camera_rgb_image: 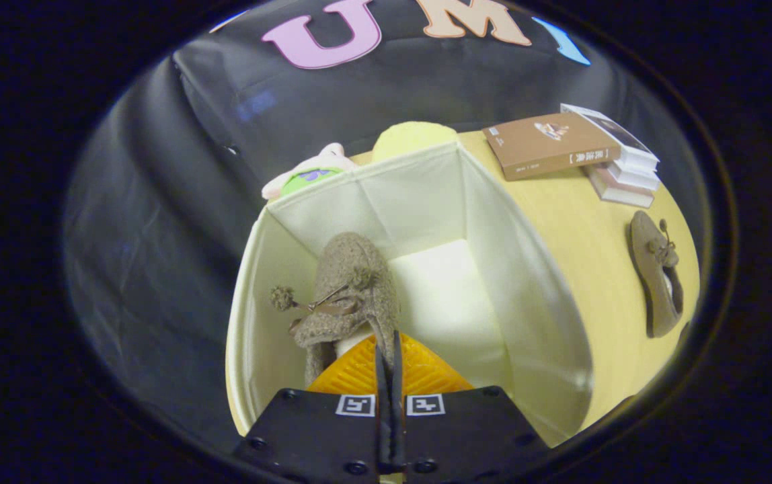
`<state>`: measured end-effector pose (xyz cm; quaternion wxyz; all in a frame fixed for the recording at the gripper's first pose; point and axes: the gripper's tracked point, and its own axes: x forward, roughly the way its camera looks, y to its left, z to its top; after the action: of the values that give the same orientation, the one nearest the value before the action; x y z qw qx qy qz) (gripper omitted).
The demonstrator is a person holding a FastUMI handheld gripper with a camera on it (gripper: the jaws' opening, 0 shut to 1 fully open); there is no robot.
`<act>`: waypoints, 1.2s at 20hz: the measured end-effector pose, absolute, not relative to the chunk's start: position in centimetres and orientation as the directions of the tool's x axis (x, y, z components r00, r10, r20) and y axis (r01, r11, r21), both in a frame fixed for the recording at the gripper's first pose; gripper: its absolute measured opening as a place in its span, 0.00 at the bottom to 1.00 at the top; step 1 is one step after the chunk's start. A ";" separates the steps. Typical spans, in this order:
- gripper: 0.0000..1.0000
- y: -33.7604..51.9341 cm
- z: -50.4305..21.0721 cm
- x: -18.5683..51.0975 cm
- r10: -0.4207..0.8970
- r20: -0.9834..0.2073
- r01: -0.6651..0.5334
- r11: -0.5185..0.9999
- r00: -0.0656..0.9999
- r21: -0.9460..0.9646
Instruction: Open the storage box then place both shoes into the box .Put the left shoe in first, then the right shoe, with the right side of both shoes facing outward in a uniform manner.
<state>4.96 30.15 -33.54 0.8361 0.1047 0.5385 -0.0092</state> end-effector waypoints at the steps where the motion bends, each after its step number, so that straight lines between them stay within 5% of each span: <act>1: 0.04 30.5 -34.2 4.6 0.099 -0.912 0.141 0.976 0.397 0.168; 6: 0.04 31.0 -36.0 3.6 0.102 -0.933 0.124 0.980 0.344 0.153; 10: 0.43 31.4 -34.1 3.9 0.164 -0.912 0.096 0.972 0.377 0.215; 16: 1.00 29.1 -26.3 6.0 0.269 -0.782 0.022 0.940 0.562 0.340; 24: 1.00 13.2 -19.5 7.0 0.074 -0.640 -0.006 0.994 0.765 0.108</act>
<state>7.01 13.18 -19.48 0.9380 0.0499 0.3423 0.0212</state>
